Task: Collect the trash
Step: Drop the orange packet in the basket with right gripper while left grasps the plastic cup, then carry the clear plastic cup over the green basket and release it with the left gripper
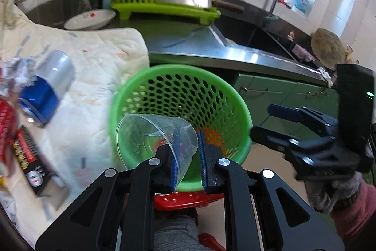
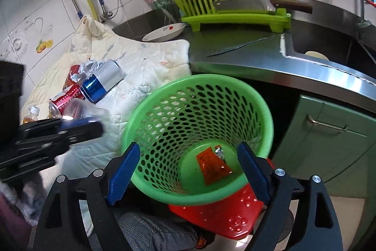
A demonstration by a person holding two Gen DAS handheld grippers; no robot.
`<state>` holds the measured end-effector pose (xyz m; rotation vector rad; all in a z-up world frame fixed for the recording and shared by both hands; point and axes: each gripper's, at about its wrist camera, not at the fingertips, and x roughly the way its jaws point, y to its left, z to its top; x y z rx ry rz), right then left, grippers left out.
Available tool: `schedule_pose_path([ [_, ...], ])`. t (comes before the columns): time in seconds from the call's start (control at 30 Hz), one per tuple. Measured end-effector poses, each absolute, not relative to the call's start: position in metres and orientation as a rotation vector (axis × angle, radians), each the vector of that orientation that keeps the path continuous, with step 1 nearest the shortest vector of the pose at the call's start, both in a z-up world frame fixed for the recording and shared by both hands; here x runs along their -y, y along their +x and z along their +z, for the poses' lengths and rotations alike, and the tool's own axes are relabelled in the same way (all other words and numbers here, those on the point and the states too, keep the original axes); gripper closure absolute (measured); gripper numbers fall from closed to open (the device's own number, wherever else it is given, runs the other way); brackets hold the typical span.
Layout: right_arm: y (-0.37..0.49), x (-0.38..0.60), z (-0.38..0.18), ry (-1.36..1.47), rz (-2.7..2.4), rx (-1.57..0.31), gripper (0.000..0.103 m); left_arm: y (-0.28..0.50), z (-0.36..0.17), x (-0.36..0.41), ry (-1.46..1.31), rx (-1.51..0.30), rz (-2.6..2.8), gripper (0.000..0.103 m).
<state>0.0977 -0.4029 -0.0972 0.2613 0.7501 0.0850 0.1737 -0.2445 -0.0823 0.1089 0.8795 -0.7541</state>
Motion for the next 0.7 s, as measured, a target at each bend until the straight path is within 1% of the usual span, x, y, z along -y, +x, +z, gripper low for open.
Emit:
schedule_pose_path([
  [0.1,0.090,0.410,-0.096,0.278,0.078,-0.740,0.020,0.181,-0.092,0.261,0.120,-0.908,-0.754,0.088],
  [0.13,0.088,0.412,-0.097,0.281,0.075,-0.739,0.020,0.183,-0.094,0.266,0.120,-0.919,-0.762,0.086],
  [0.2,0.084,0.417,-0.098,0.289,0.066,-0.739,0.020,0.189,-0.099,0.275,0.126,-0.944,-0.762,0.076],
  [0.23,0.083,0.420,-0.099,0.294,0.065,-0.740,0.020,0.192,-0.101,0.280,0.122,-0.956,-0.761,0.062],
  [0.27,0.081,0.423,-0.100,0.300,0.061,-0.741,0.020,0.194,-0.102,0.283,0.119,-0.964,-0.755,0.056],
  [0.33,0.079,0.427,-0.101,0.307,0.053,-0.742,0.020,0.198,-0.104,0.288,0.121,-0.967,-0.756,0.056],
  [0.43,0.077,0.432,-0.104,0.320,0.048,-0.745,0.020,0.199,-0.103,0.292,0.104,-0.977,-0.765,0.047],
  [0.7,0.075,0.428,-0.104,0.330,0.064,-0.743,0.020,0.191,-0.098,0.280,0.099,-0.960,-0.734,0.047],
])
